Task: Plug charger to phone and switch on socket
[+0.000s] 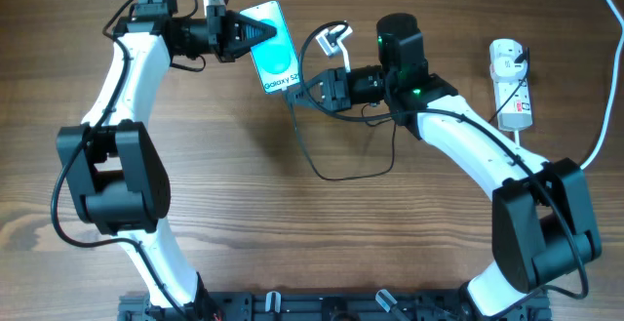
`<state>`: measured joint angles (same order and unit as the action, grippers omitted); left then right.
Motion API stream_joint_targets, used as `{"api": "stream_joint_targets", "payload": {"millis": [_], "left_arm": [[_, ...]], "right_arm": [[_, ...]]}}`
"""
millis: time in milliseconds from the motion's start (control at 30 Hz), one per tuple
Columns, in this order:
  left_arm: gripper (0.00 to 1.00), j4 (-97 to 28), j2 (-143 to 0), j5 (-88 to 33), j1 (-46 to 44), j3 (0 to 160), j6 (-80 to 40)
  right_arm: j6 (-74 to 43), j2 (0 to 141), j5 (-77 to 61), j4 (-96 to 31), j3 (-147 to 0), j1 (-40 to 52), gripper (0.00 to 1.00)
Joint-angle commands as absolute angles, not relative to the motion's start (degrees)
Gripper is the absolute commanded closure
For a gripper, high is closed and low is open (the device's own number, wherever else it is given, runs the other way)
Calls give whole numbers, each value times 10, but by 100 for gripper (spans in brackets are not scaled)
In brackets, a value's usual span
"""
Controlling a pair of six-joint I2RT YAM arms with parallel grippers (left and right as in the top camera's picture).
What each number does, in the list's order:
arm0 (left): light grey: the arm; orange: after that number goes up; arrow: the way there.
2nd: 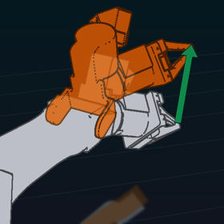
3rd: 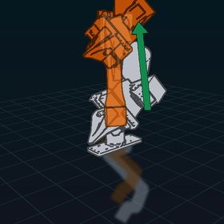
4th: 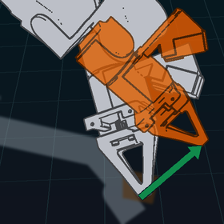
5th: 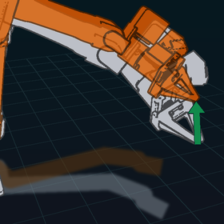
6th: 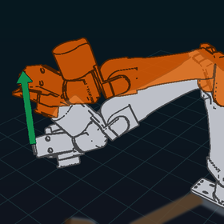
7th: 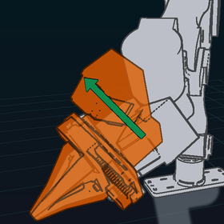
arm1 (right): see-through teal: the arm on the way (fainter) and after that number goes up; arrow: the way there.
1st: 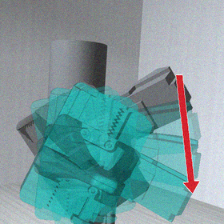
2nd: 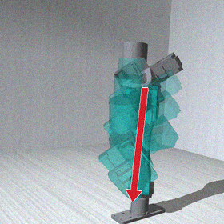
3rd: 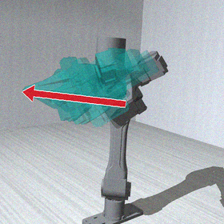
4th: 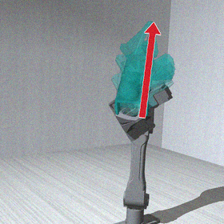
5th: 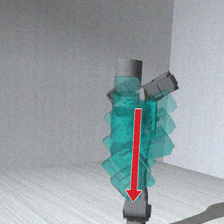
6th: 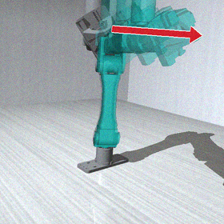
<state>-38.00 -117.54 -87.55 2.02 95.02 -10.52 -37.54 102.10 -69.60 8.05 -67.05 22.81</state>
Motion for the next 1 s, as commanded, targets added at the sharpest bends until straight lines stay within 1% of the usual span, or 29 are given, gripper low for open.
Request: {"api": "stream_joint_targets", "payload": {"millis": [0,433,967], "left_arm": [[96,-380,-1162,-900,18,957,-93],[96,-380,-1162,-900,28,957,-94],[96,-380,-1162,-903,28,957,-94]], "right_arm": [[-390,1028,-695,85,-671,219,96],[-375,1028,-720,53,-670,219,96],[-373,1028,-716,51,-670,230,96]]}}
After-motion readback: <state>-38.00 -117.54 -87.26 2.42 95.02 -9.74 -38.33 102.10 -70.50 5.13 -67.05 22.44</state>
